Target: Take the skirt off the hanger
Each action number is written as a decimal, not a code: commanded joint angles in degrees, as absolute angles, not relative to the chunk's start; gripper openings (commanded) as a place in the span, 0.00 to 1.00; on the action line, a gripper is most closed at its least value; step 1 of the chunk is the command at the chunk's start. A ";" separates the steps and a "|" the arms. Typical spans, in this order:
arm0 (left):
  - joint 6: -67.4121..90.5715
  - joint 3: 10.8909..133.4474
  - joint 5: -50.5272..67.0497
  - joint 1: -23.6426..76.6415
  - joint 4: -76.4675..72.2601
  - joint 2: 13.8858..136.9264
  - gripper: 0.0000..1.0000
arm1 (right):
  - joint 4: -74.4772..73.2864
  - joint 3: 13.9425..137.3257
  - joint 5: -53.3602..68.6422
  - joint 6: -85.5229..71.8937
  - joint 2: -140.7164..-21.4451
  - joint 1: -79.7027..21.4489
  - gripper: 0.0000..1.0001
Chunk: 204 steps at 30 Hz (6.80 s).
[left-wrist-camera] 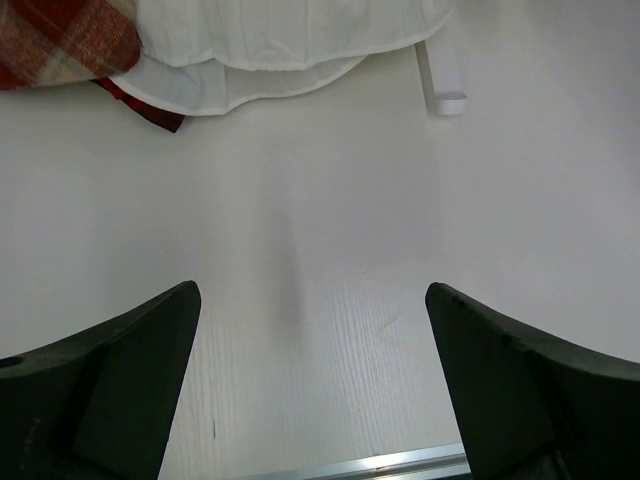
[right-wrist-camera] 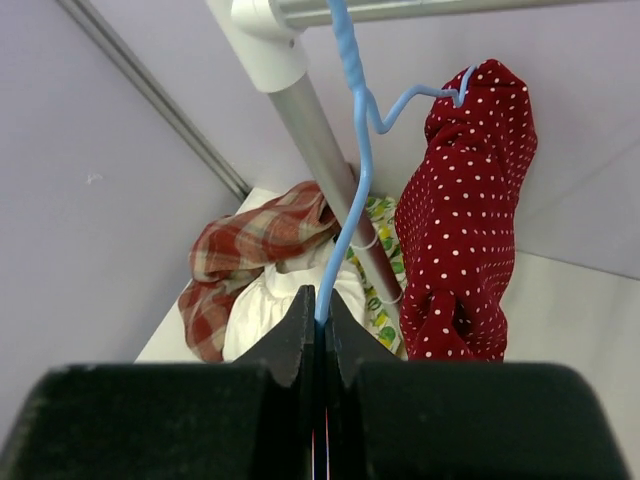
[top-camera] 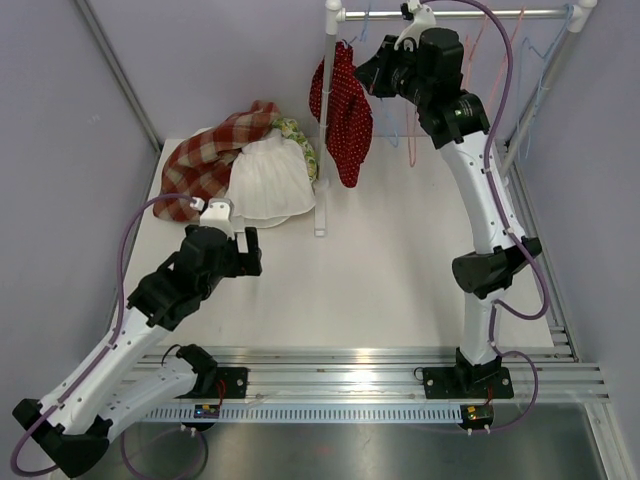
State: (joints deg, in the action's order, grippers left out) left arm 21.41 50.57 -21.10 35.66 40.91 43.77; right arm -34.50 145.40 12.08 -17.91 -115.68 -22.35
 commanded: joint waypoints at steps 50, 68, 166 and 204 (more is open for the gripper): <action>18.99 82.61 17.40 44.55 -21.10 92.01 0.96 | -31.82 114.08 18.71 -29.44 -68.03 -22.41 0.00; 17.22 57.60 1.59 52.64 -13.45 72.35 0.00 | -33.22 114.95 13.45 -24.79 -68.20 -22.41 0.00; 2.39 74.32 -36.14 62.53 23.73 59.93 0.00 | -26.80 109.86 3.43 -20.48 -87.01 -22.41 0.94; 22.94 118.73 -8.70 7.21 30.04 129.02 0.92 | -30.41 78.84 4.22 -23.38 -58.63 -22.41 0.97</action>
